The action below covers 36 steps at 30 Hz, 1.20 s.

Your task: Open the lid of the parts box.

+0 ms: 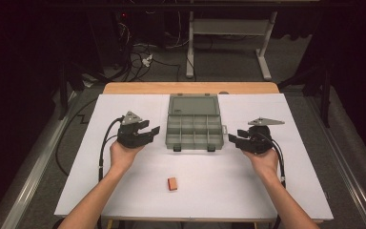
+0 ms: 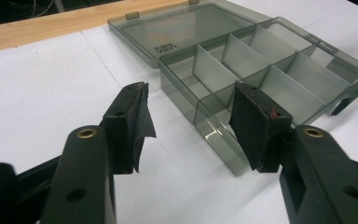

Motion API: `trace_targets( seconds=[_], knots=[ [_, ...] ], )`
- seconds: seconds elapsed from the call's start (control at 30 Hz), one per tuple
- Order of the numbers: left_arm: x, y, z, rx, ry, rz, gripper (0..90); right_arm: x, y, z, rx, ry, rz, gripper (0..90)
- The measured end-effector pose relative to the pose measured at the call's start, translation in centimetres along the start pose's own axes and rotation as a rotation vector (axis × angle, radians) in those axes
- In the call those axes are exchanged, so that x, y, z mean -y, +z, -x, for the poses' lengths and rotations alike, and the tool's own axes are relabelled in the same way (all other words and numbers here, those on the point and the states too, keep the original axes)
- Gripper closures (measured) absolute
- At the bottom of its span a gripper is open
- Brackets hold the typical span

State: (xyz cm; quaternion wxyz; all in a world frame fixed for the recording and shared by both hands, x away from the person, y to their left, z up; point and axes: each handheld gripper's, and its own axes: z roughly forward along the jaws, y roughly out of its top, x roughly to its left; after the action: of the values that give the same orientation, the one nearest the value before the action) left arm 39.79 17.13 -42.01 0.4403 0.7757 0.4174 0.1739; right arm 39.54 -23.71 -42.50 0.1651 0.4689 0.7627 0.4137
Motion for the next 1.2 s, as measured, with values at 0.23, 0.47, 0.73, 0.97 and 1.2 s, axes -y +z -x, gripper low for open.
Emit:
trace_targets(
  seconds=[0.23,0.47,0.73,0.97,1.2],
  knots=[
    [0.7,-0.8,0.1,0.002,0.000,0.011,46.1,0.4,-0.6,0.0,0.009,0.002,0.013,50.2],
    [1.4,-1.5,0.2,-0.006,0.013,0.014,45.7,1.1,-0.9,0.0,0.005,-0.002,0.010,48.4],
    [2.1,-2.4,0.2,0.004,0.005,0.031,45.5,1.6,-1.8,-0.1,0.011,-0.008,0.029,46.8],
    [2.9,-2.8,0.2,0.010,-0.008,0.034,45.2,2.3,-2.3,-0.1,0.014,0.001,0.045,44.7],
    [3.5,-3.5,0.2,0.013,-0.013,0.043,44.9,3.0,-2.9,-0.1,0.009,-0.003,0.058,44.0]
  ],
)
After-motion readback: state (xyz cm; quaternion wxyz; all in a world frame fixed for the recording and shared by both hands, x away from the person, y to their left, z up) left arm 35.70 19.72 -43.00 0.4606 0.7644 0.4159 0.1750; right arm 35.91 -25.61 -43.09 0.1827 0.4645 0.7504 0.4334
